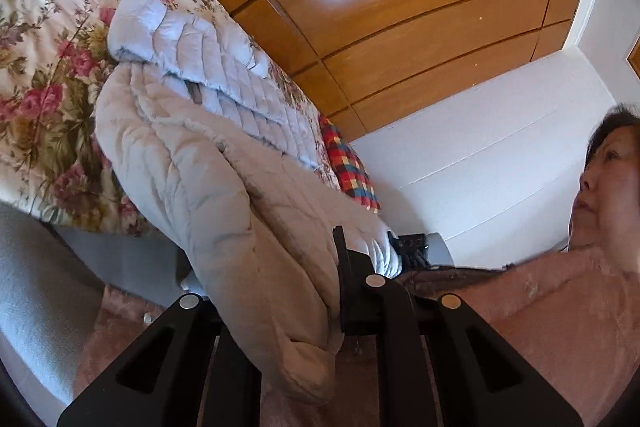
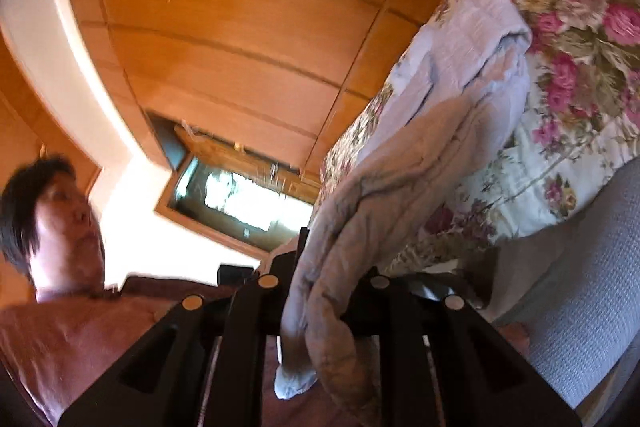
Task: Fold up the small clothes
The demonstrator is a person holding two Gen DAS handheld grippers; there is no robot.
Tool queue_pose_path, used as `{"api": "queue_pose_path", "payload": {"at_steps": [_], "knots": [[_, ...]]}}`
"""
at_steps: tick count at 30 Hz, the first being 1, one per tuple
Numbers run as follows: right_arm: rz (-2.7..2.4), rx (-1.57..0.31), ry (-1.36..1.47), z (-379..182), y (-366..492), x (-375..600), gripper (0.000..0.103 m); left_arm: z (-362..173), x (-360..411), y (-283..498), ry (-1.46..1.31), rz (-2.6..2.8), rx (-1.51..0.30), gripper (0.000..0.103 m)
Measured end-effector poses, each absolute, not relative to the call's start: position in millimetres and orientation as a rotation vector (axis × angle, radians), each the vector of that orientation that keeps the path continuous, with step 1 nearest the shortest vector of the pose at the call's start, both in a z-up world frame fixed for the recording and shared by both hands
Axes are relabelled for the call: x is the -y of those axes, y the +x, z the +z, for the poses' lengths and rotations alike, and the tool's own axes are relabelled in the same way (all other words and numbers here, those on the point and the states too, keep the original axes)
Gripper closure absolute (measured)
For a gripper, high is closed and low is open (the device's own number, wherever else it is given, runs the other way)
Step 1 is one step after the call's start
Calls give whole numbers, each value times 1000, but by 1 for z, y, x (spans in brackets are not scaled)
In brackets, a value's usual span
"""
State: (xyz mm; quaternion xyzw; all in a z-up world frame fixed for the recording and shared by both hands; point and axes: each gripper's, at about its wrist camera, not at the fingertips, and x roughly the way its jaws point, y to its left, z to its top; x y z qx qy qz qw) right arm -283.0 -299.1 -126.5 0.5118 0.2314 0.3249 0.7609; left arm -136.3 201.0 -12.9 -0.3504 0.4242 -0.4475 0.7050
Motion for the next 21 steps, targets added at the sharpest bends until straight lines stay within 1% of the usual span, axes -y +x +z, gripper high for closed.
{"api": "queue_pose_path", "payload": {"at_steps": [3,5,8,11,14,17,21], "knots": [[678,-470,1185,-128,-255,314,91,-14,-194,-97,-796,-980,-949,92],[666,-430,1228,-119,-221,326,90,-12,-189,-66,-800,-948,-945,91],[635,-429,1236,-107,-174,337,88,-12,-183,-10,-868,-942,-897,90],[584,-462,1287,-108,-118,345,86,-17,-181,54,-901,-900,-898,90],[490,-512,1333,-124,-81,364,84,-33,-178,110,-888,-819,-934,90],[408,-549,1438,-154,-49,377,82,-55,-177,147,-907,-751,-984,90],[365,-564,1511,-186,-29,388,82,-81,-172,177,-863,-672,-1037,86]]}}
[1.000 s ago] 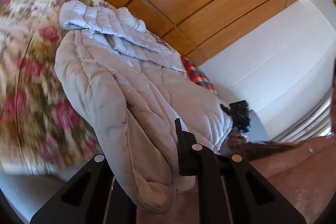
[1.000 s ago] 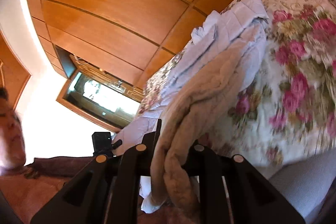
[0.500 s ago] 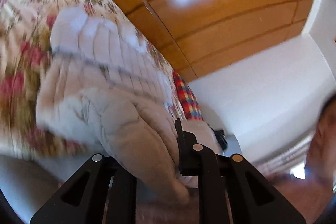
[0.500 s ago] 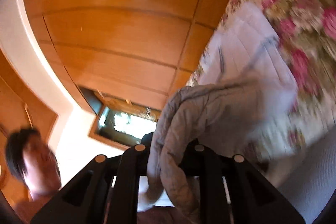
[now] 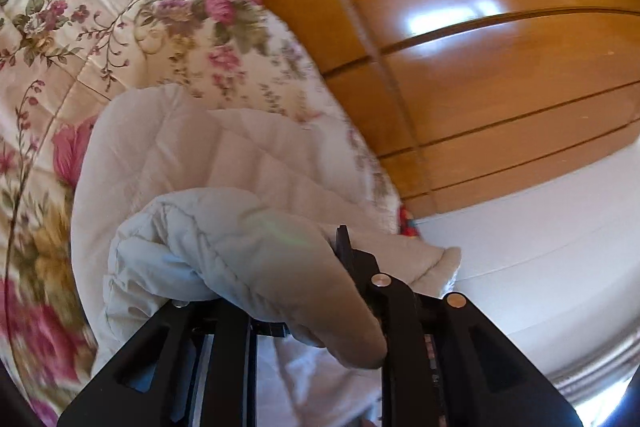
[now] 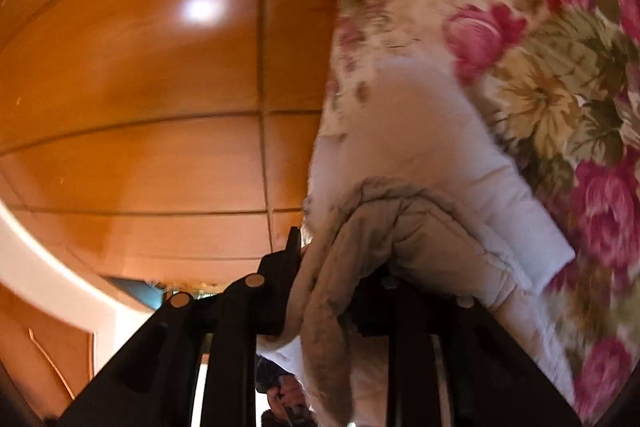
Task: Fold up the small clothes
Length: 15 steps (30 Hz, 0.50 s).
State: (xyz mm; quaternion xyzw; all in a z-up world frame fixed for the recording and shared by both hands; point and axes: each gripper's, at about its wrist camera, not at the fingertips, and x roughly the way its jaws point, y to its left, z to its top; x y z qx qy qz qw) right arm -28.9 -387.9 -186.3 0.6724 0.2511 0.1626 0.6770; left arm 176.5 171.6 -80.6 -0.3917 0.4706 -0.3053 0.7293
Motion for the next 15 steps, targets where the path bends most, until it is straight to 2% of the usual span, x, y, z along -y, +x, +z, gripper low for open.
{"api": "queue_pose_path", "payload": {"at_steps": [3,6,7,8,10,13,15], "knots": [[377,-542,1542,-194,-30,395,79,-93,-170,183,-896,-656,-1057,83],[405,-519,1560,-189,-32,400,58,-95,-173,190,-944,-664,-1058,70],[422,-492,1562,-183,-33,402,45,-92,-177,189,-976,-676,-1052,57],[429,-469,1551,-176,-35,403,37,-88,-182,189,-1024,-695,-1030,34],[432,-429,1489,-158,-39,406,28,-74,-194,182,-1090,-691,-942,11],[410,-397,1343,-131,-46,408,18,-54,-221,175,-1135,-624,-807,8],[338,-380,1207,-113,-55,412,13,-47,-230,174,-1052,-536,-817,8]]}}
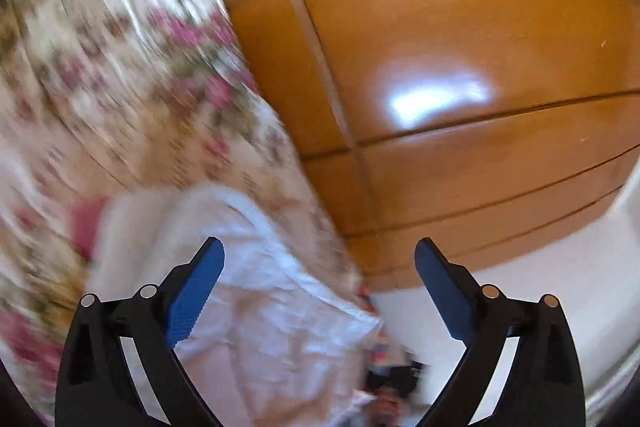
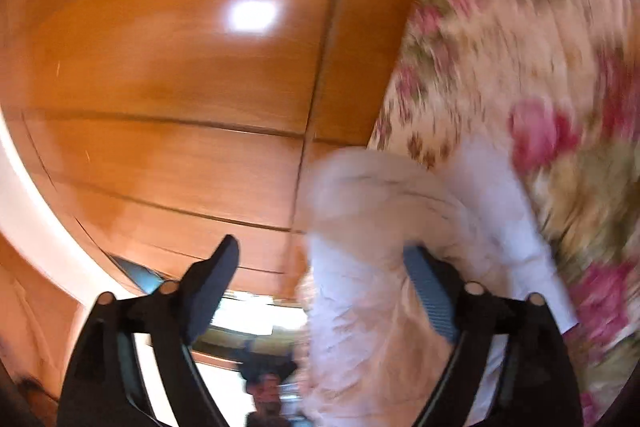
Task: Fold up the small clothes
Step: 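Press the folded jacket flat with the right tool while the left tool smooths it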
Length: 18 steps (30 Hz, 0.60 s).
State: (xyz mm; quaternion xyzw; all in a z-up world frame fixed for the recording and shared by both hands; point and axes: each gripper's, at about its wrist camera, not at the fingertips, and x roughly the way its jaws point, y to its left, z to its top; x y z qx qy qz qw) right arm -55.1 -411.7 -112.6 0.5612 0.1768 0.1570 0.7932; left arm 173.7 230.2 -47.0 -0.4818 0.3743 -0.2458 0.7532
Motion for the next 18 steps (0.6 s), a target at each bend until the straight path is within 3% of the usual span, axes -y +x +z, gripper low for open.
{"api": "queue_pose_path", "payload": {"at_steps": [10,16,18], "knots": [[37,-651,432,-60,-15,344,19,-63,-179,173,-602,-450,-967,8],[-1,-770,97,-67,25,288,19,-47,-135,172,-227,-388,-922,8],[-25,-799,89,-81,38,288,30,-57,-134,178,-214,-356,-961,8]]}}
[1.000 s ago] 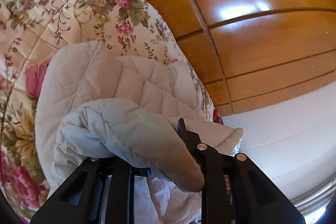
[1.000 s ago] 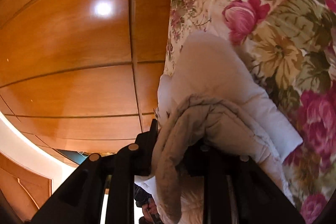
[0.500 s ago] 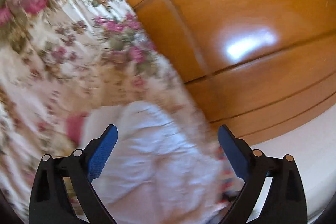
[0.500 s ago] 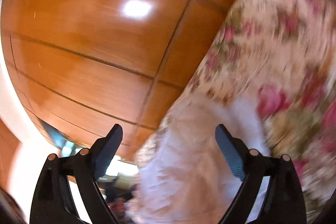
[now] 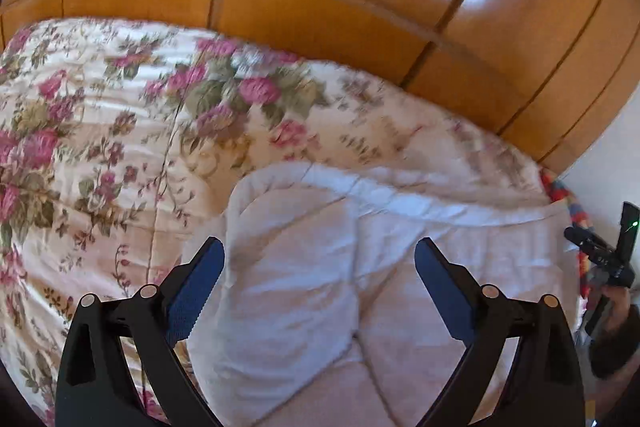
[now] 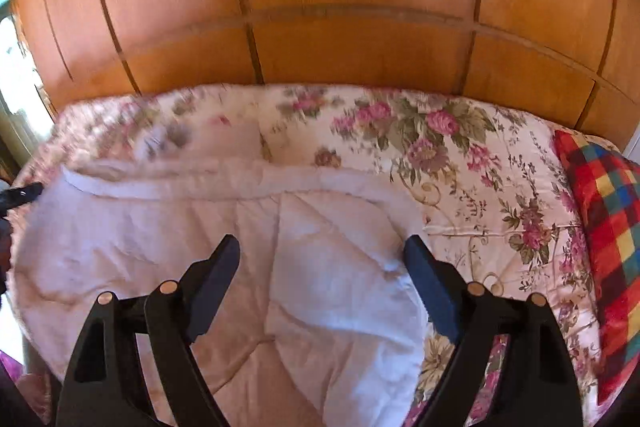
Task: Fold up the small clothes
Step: 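Press the folded jacket flat with the right tool while the left tool smooths it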
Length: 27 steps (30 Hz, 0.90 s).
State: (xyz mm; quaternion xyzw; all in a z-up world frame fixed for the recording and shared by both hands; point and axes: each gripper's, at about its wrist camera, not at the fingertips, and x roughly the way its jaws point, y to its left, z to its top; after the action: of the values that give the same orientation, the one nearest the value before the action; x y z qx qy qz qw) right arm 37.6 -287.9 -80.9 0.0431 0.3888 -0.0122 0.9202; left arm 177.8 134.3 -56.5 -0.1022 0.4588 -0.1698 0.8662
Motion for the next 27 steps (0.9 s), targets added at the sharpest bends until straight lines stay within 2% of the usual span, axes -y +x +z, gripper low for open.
{"api": "queue_pose_path", "payload": {"at_steps": [1,2,3,5,6,8,11,16,27], "knots": [[-46,-819,83,-89,41,287,50,-62,-136,180,-234,-349,-975,20],[-68,-833,78,-95,44,287,62,-69,-137,182,-245,-339,-988,46],[-78,-836,80,-100,43,286,65,-77,-135,183,-234,-317,-1009,57],[-102,-811,72,-102,37,283,86,-86,-133,182,-242,-322,-1015,72],[-108,-793,76,-100,33,282,90,-86,-133,179,-239,-325,-1002,75],[-108,-749,97,-87,19,284,96,-78,-134,171,-219,-312,-972,88],[-102,-676,148,-61,4,289,97,-54,-142,159,-237,-299,-882,92],[-140,-626,191,-44,15,294,97,-31,-135,163,-252,-240,-780,93],[-235,-715,206,-113,72,311,97,-93,-109,205,-160,-76,-838,93]]}}
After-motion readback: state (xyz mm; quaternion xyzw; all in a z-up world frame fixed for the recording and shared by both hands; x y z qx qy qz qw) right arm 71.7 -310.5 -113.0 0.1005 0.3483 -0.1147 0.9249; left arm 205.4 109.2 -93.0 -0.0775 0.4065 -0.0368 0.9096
